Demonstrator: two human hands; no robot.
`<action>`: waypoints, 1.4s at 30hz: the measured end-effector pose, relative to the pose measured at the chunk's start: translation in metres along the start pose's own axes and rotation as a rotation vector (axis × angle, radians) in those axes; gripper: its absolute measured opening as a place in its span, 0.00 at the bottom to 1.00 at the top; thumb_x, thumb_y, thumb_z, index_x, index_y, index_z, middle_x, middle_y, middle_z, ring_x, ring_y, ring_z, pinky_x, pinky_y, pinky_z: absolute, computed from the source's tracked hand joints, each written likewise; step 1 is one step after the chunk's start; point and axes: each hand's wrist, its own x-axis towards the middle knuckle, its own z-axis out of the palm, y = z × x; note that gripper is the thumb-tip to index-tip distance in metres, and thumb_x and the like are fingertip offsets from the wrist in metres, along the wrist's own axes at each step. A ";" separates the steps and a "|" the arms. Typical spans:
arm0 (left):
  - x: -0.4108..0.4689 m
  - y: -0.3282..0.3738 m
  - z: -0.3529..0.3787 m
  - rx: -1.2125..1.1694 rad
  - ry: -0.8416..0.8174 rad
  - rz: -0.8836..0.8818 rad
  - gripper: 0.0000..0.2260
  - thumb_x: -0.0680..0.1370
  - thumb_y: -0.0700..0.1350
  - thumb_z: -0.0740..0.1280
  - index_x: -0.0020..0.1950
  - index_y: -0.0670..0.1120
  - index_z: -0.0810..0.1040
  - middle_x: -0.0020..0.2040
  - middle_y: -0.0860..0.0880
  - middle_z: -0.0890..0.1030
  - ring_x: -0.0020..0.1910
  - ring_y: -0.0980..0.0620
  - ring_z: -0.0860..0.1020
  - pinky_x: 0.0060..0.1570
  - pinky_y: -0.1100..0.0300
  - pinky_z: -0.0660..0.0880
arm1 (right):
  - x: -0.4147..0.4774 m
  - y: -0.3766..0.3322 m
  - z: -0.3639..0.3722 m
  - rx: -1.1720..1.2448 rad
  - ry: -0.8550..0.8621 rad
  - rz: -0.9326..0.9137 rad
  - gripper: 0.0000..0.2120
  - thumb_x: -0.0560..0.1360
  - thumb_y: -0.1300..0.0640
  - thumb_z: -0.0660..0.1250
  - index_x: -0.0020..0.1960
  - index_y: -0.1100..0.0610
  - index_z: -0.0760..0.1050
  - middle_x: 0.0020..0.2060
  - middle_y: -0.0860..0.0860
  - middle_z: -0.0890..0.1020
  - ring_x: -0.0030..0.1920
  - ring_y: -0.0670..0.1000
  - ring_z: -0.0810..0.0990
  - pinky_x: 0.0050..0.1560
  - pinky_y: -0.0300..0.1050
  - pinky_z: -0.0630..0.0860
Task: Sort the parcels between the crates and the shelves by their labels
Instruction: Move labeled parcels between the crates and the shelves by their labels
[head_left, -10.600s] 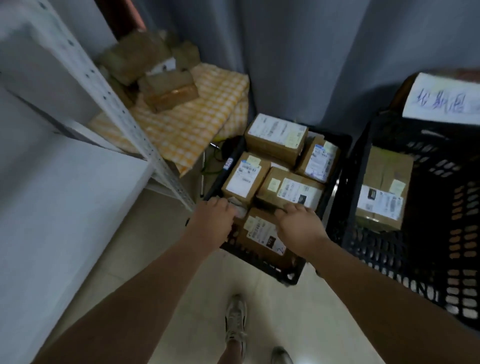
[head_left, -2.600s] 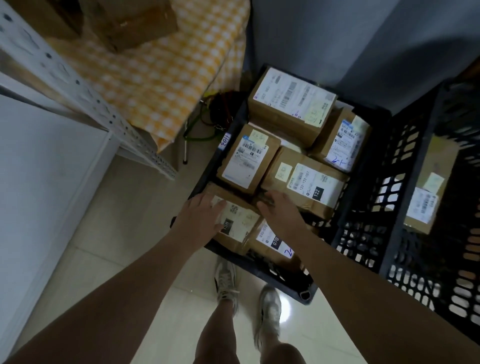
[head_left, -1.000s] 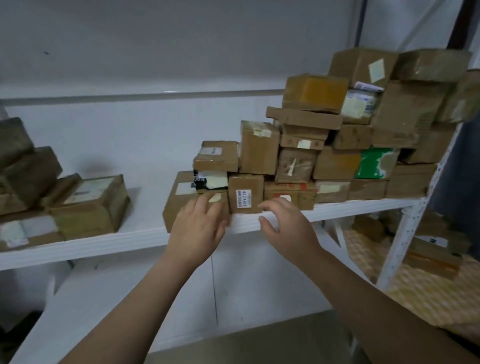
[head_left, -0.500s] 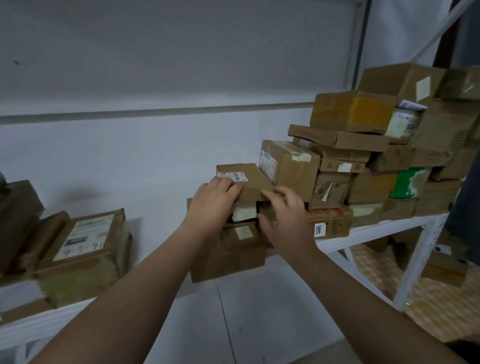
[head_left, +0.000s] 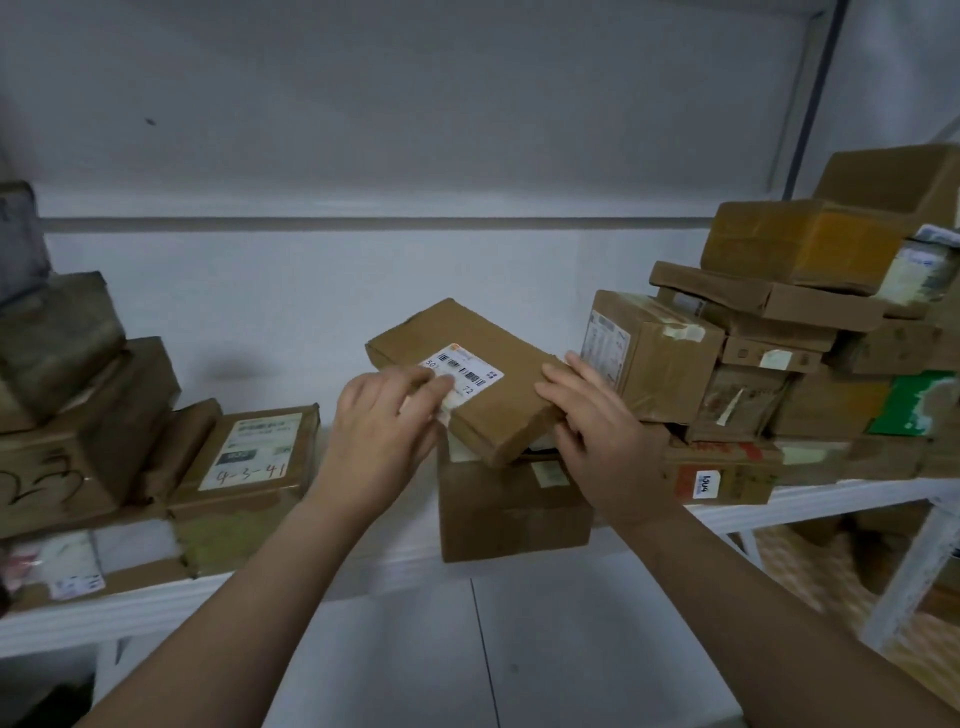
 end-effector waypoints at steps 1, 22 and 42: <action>-0.002 -0.010 -0.005 0.006 -0.007 -0.056 0.16 0.72 0.40 0.71 0.59 0.41 0.79 0.56 0.41 0.79 0.54 0.41 0.76 0.56 0.47 0.67 | 0.001 -0.002 0.001 0.053 0.000 0.038 0.18 0.70 0.76 0.66 0.58 0.65 0.77 0.62 0.57 0.78 0.70 0.54 0.67 0.74 0.40 0.57; -0.017 -0.036 -0.046 -0.389 0.051 -0.525 0.21 0.74 0.48 0.72 0.64 0.45 0.72 0.60 0.48 0.70 0.59 0.51 0.70 0.58 0.62 0.66 | 0.010 -0.061 0.023 0.592 0.089 0.658 0.14 0.80 0.53 0.62 0.64 0.51 0.70 0.55 0.41 0.77 0.53 0.30 0.73 0.49 0.22 0.69; -0.085 -0.079 -0.110 0.172 -0.286 -0.148 0.22 0.72 0.36 0.72 0.66 0.42 0.76 0.60 0.42 0.79 0.59 0.40 0.77 0.59 0.45 0.73 | 0.033 -0.170 0.103 0.554 -0.405 0.006 0.19 0.77 0.60 0.67 0.66 0.61 0.72 0.66 0.58 0.70 0.69 0.53 0.66 0.70 0.31 0.55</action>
